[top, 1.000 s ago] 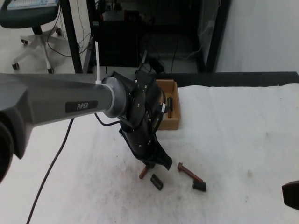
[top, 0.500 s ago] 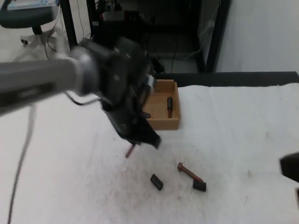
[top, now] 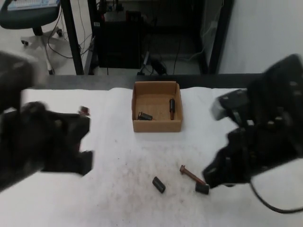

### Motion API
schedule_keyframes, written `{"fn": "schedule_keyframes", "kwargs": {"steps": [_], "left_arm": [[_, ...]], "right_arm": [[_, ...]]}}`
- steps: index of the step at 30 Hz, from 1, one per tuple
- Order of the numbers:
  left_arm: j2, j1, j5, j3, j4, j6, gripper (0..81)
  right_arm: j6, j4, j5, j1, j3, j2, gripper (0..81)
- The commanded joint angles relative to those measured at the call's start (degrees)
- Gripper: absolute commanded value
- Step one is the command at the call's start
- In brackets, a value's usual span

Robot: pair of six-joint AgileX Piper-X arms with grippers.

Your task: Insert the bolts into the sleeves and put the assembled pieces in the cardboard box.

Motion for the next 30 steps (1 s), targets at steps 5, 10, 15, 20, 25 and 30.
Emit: {"fn": "schedule_keyframes", "kwargs": {"steps": [5,10,15,20,25,30], "left_arm": [[-13.5,0.2,0.3,7.0,-5.1,-3.2,0.1],[-14.7,0.2,3.1,7.3,-5.1,-3.2,0.1],[-14.7,0.2,4.1,7.3,-5.1,-3.1,0.1],[-14.7,0.2,4.5,7.3,-1.5,-3.1,0.1],[-14.7,0.2,4.5,7.3,4.1,-2.9,0.1],[-14.7,0.2,4.5,7.3,5.2,-2.7,0.1]], "right_arm": [[-0.5,-3.0,-0.8,5.1,-10.7,12.8,25.2],[-3.9,0.3,2.1,6.2,-21.0,22.7,35.1],[-15.0,7.6,7.3,6.2,-27.1,28.5,34.2],[-15.7,9.7,8.5,6.2,-27.6,30.0,35.8],[-15.7,9.7,9.4,6.6,-27.5,31.3,35.7],[-15.9,10.1,9.4,7.6,-27.4,32.9,35.7]]}}
